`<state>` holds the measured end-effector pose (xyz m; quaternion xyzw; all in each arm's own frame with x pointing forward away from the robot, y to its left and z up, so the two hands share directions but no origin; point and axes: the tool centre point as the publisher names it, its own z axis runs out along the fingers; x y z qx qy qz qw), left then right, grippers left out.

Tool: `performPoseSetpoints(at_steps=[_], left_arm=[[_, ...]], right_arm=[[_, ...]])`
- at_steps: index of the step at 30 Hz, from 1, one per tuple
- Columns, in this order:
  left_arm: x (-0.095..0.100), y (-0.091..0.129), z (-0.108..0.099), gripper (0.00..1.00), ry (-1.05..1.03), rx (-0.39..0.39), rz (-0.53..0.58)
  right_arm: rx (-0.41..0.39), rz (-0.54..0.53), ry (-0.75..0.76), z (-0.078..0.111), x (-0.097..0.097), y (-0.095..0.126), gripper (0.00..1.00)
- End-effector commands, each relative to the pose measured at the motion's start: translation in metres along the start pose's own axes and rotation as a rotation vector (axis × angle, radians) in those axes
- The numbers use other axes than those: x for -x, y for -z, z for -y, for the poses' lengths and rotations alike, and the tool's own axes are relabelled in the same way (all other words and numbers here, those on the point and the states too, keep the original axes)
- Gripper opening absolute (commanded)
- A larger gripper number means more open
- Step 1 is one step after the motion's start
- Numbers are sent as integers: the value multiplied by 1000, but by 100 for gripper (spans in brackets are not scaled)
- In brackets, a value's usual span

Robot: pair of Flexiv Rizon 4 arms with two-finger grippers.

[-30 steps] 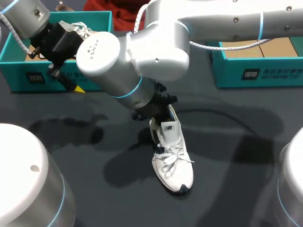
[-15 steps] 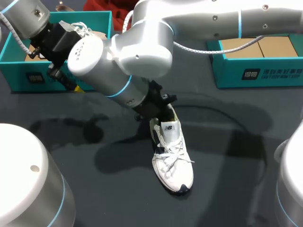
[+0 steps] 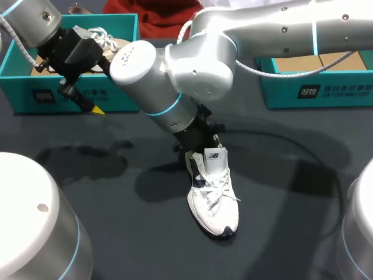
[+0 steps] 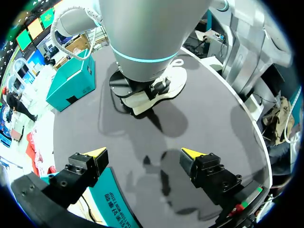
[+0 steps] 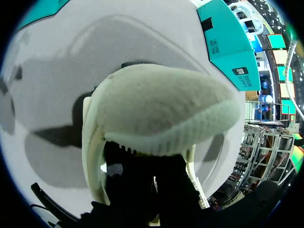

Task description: Take the shoe out of the shoebox, open the shoe tongue, remove and reinsert the insole, then place the shoe into the shoebox

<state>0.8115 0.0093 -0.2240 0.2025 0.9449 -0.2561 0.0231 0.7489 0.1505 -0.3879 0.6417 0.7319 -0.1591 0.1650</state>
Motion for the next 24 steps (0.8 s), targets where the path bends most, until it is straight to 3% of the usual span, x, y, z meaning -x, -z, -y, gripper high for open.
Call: performPoseSetpoints(at_steps=[1, 7, 12, 17, 24], left_arm=[[1, -1, 0, 100, 0, 0, -2], [1, -1, 0, 100, 0, 0, -2], [1, -1, 0, 100, 0, 0, -2], [1, -1, 0, 100, 0, 0, -2], [1, -1, 0, 100, 0, 0, -2]], right_arm=[[24, -83, 14, -1, -4, -11, 0], [79, -71, 34, -2, -4, 20, 0], [164, -51, 22, -5, 9, 44, 0], [217, -40, 25, -13, 16, 50, 0], [192, -60, 44, -23, 13, 33, 0]])
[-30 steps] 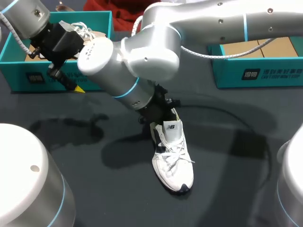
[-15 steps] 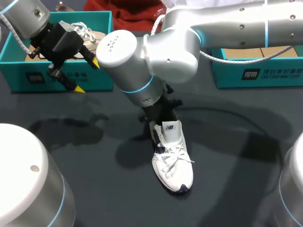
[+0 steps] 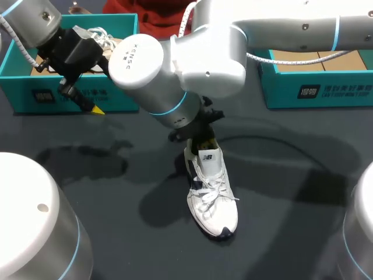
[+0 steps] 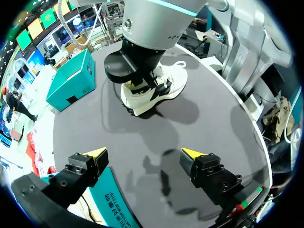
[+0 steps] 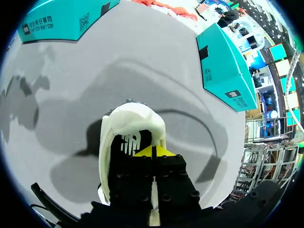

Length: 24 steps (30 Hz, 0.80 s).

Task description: Take the shoe out of the shoebox, open the shoe tongue, remove and reinsert the insole, then place the shoe into the shoebox

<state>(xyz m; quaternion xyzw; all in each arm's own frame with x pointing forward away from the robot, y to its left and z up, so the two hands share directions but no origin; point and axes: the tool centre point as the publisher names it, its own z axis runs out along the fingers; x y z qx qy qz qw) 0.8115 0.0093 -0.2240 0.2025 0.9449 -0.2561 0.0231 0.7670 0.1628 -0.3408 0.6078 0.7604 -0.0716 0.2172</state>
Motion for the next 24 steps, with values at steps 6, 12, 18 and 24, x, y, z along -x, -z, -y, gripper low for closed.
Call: performPoseSetpoints(at_steps=[6, 12, 18, 24], left_arm=[[1, -1, 0, 100, 0, 0, -2], [1, -1, 0, 100, 0, 0, -2], [1, -1, 0, 100, 0, 0, -2], [1, -1, 0, 100, 0, 0, -2]], right_arm=[[-48, -63, -6, 4, -1, -32, 0], [-81, -81, -4, 8, -10, -45, 0], [-160, -142, 5, 13, -19, -62, 0], [-185, -239, 35, 23, -37, -59, 0]])
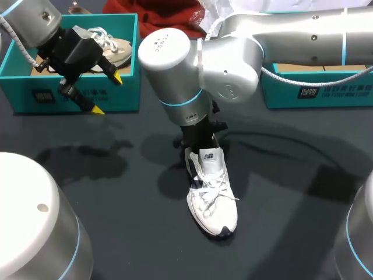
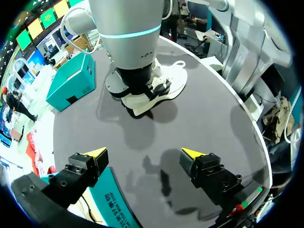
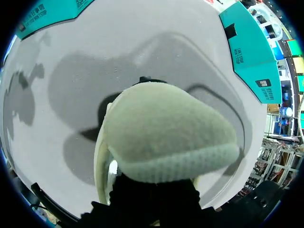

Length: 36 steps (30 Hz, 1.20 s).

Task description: Take the shoe out of the shoebox, open the shoe tongue, remove and reinsert the insole, then place the shoe into the shoebox

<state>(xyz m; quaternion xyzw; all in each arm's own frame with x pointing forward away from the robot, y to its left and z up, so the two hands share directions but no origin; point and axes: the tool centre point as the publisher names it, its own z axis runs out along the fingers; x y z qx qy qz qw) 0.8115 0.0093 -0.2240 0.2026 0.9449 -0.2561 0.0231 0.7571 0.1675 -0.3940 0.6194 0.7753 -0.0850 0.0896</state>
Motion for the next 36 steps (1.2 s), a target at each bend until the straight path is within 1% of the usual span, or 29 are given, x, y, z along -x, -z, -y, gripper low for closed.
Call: performPoseSetpoints(at_steps=[1, 3, 6, 7, 10, 11, 14, 17, 20, 25, 29, 36], left_arm=[[1, -1, 0, 100, 0, 0, -2], [1, -1, 0, 100, 0, 0, -2], [1, -1, 0, 100, 0, 0, -2], [1, -1, 0, 100, 0, 0, -2], [1, -1, 0, 100, 0, 0, -2], [1, -1, 0, 100, 0, 0, -2], [1, -1, 0, 100, 0, 0, -2], [1, -1, 0, 100, 0, 0, -2], [1, -1, 0, 100, 0, 0, -2], [1, -1, 0, 100, 0, 0, -2], [1, -1, 0, 100, 0, 0, -2], [1, -1, 0, 100, 0, 0, -2]], right_arm=[[-13, -59, 14, 4, -8, -16, 0], [-19, -55, 11, 5, -11, -12, 0], [-21, -31, -6, 5, -8, -1, 0], [-11, -14, -15, 4, -6, 7, 0], [18, 17, -29, 1, -3, 23, 0], [41, 21, -30, -1, -2, 31, 0], [65, 10, -23, -6, -1, 37, 0], [55, -17, -8, -11, -3, 33, 0], [46, -44, 0, -10, -5, 24, 0], [67, -81, 15, -3, -5, 10, 0], [33, -101, 6, 1, -3, -3, 0], [-18, -100, -25, 19, -8, -2, 0]])
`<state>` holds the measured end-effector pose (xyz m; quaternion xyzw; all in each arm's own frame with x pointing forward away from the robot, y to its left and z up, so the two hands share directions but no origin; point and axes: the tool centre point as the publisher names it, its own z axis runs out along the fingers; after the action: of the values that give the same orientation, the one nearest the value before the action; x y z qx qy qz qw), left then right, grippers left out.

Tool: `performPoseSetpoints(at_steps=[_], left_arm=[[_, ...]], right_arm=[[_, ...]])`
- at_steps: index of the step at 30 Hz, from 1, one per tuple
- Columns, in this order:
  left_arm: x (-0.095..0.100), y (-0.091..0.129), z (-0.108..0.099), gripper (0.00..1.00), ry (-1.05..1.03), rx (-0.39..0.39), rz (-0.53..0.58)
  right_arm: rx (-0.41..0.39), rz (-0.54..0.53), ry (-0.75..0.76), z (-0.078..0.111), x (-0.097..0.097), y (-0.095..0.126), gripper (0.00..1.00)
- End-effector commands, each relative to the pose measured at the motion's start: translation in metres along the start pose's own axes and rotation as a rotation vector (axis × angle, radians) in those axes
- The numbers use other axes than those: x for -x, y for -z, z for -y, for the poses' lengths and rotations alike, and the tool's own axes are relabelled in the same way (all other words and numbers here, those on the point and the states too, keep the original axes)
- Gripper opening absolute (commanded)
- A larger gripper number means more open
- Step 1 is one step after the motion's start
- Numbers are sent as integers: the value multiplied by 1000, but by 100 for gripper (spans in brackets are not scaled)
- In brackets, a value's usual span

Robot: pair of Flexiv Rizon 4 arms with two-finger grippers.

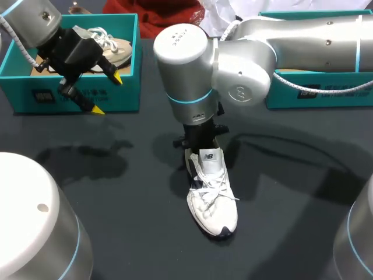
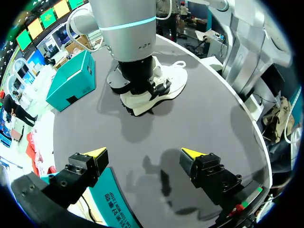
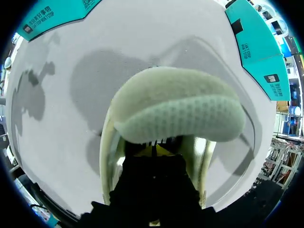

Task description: Take the shoe out of the shoebox, open the shoe tongue, remove and reinsert the insole, then place the shoe into the shoebox

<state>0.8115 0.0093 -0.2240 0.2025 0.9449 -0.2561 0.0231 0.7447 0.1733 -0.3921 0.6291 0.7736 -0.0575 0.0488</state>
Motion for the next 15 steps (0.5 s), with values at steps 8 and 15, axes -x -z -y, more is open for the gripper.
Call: performPoseSetpoints(at_steps=[8, 15], left_arm=[[1, -1, 0, 100, 0, 0, -2], [1, -1, 0, 100, 0, 0, -2]], right_arm=[[-18, 47, -72, 21, 7, 21, 0], [8, 42, -111, 14, 18, 46, 0]])
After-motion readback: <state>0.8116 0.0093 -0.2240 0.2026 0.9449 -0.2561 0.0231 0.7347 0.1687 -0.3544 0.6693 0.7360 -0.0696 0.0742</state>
